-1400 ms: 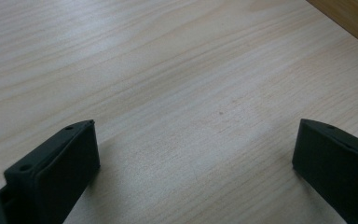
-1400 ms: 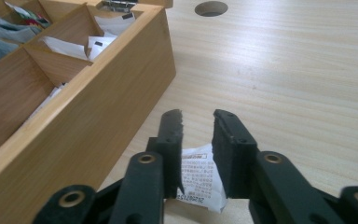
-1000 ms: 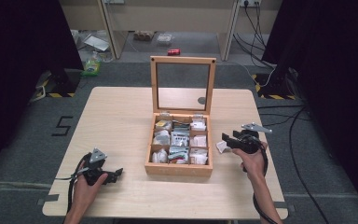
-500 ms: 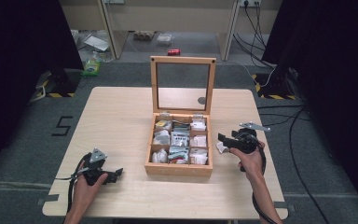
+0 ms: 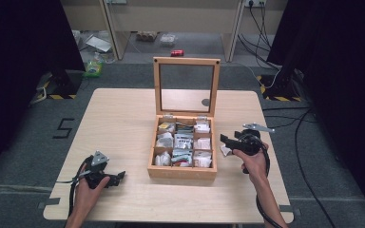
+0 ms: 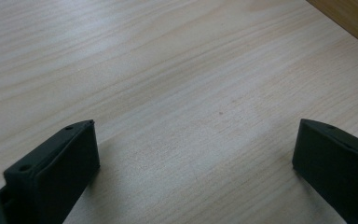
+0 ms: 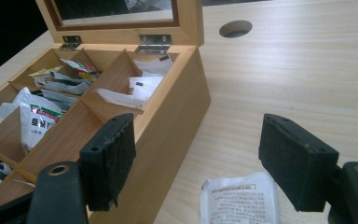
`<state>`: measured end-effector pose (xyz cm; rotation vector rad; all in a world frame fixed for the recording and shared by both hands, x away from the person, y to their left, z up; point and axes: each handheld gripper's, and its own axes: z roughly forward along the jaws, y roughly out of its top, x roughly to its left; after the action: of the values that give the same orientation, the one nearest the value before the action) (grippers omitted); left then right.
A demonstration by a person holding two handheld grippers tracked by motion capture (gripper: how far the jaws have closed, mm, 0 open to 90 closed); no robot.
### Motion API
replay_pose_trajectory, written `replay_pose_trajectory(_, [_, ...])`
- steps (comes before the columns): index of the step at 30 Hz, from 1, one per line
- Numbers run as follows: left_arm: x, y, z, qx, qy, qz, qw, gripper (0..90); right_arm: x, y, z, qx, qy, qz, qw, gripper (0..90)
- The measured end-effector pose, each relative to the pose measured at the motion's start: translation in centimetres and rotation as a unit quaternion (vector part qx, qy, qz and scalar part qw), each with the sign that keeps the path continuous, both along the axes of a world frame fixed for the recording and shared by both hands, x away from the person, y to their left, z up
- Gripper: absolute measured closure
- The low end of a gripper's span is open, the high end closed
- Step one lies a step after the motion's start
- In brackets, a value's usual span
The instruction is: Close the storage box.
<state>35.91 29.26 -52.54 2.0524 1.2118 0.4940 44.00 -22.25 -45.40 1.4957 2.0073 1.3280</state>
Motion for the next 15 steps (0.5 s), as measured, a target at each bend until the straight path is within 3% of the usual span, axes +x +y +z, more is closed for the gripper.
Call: replay_pose_trajectory(15, [0.0,0.0,0.0,0.0,0.0,0.001,1.0,0.0,1.5,0.6,0.2,0.005,-0.02,0.019,0.9996,20.9])
